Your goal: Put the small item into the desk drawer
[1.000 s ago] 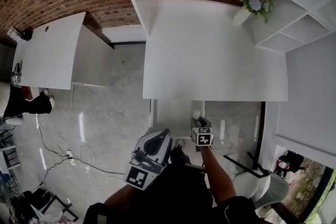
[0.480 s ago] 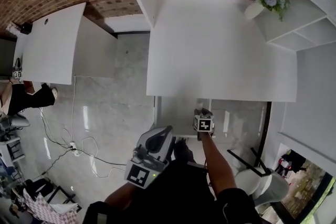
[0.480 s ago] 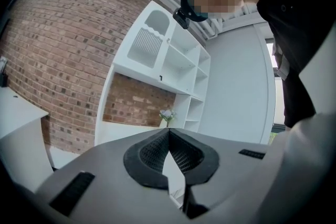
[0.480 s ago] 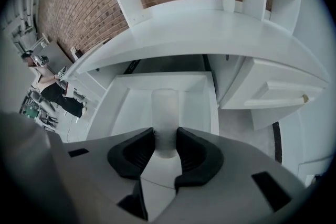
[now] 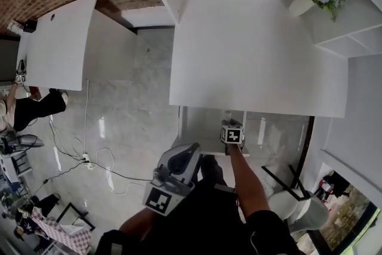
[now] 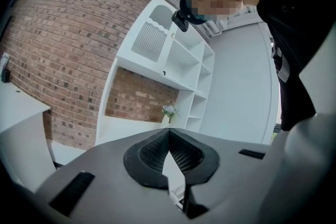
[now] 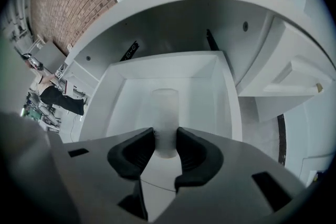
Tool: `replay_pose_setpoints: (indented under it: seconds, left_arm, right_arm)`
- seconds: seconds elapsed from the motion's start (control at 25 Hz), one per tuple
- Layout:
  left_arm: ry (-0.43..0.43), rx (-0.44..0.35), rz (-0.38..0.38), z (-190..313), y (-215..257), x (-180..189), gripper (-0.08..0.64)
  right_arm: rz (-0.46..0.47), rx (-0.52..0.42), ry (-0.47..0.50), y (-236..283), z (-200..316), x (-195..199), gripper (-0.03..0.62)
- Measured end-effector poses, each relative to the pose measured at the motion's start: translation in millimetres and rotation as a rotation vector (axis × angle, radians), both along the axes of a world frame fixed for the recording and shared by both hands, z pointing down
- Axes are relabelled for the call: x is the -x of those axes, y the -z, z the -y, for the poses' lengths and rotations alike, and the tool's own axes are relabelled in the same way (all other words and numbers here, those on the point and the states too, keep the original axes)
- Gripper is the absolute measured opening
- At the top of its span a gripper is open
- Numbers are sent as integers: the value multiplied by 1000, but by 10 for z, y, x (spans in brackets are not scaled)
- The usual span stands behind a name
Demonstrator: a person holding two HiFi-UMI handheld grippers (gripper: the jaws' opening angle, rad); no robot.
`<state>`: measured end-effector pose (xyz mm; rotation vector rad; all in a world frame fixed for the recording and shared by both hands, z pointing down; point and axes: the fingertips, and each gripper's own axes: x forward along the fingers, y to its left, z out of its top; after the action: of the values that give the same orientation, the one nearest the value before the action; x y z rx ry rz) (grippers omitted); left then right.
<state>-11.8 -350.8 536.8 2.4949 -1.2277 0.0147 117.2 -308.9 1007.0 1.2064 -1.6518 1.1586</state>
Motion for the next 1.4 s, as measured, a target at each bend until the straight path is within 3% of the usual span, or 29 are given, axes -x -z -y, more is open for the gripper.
replay_pose_setpoints:
  seconds: [0.48, 1.08, 1.4]
  left_arm:
    - [12, 25, 5, 109, -168, 16, 20]
    - [18, 42, 20, 44, -230, 126, 20]
    - [8, -7, 2, -88, -31, 102, 20]
  right_arm:
    - [9, 135, -71, -404, -83, -17, 144]
    - [17, 203, -100, -631, -174, 9, 168]
    - [12, 138, -80, -322, -95, -10, 199]
